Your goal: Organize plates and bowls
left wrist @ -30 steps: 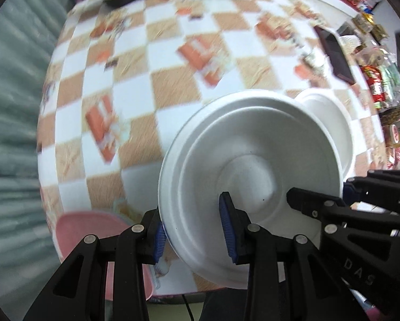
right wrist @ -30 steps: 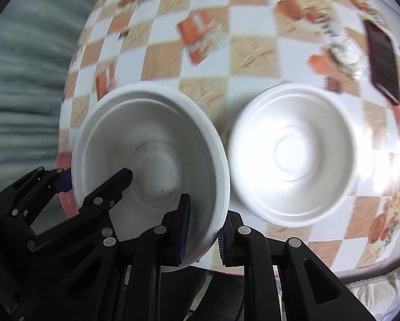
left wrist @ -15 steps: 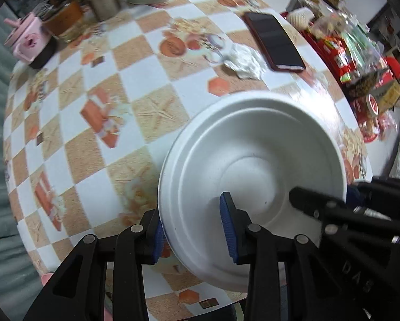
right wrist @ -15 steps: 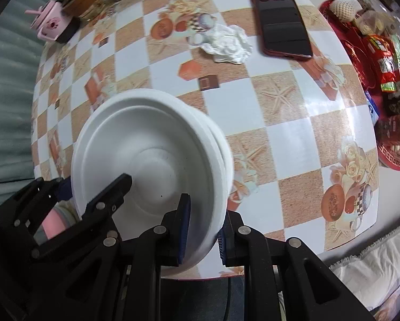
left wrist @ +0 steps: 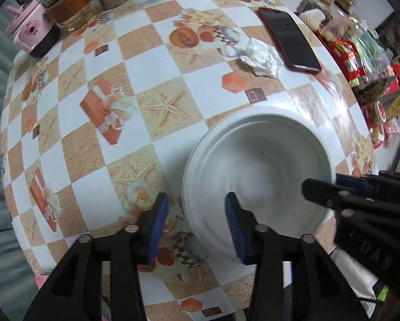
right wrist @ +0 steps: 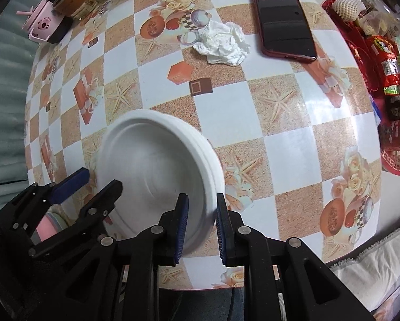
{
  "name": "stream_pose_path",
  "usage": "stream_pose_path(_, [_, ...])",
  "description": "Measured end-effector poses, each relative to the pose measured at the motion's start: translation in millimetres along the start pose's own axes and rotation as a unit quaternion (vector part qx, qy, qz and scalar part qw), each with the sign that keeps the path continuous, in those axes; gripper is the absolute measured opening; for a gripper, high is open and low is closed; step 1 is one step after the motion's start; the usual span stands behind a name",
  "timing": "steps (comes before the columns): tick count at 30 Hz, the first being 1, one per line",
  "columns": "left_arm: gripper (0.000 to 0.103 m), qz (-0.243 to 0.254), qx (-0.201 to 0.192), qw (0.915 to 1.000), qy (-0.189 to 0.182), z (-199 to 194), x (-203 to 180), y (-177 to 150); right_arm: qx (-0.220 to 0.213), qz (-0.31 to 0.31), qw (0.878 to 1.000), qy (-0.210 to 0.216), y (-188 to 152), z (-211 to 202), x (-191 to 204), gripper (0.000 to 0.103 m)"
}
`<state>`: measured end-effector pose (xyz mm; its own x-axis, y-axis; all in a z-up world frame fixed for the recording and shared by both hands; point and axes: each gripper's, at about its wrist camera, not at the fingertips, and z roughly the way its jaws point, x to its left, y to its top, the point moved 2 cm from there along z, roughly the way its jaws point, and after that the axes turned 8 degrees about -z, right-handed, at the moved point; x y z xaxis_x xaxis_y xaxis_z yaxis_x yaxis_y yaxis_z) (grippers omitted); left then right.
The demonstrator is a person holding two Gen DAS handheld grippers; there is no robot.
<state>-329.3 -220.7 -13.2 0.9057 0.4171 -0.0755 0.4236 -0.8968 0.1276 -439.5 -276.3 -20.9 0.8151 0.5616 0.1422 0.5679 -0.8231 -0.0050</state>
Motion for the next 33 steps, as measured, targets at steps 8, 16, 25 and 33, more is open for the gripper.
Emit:
stream_pose_path(8, [0.080,0.003,0.006,0.9991,0.042,-17.9,19.4,-6.6,-0.028,0.009,0.999,-0.015,-10.7,-23.5,-10.0,0.098])
stream_pose_path(16, [0.087,-0.003,-0.027,0.9983,0.051,-41.7,28.9,-19.1,-0.085,0.002,0.995,-0.056,-26.8,-48.4,2.0,0.102])
stream_pose_path(25, [0.093,0.004,-0.023,0.9991,0.036,-48.7,25.9,-28.7,-0.082,0.013,0.995,-0.047,-31.0,-41.5,13.1,0.102])
stream_pose_path(33, [0.094,0.006,-0.023,0.9989,0.041,-51.2,27.4,-33.3,-0.074,0.012,0.996,-0.046,-38.4,-38.2,17.9,0.102])
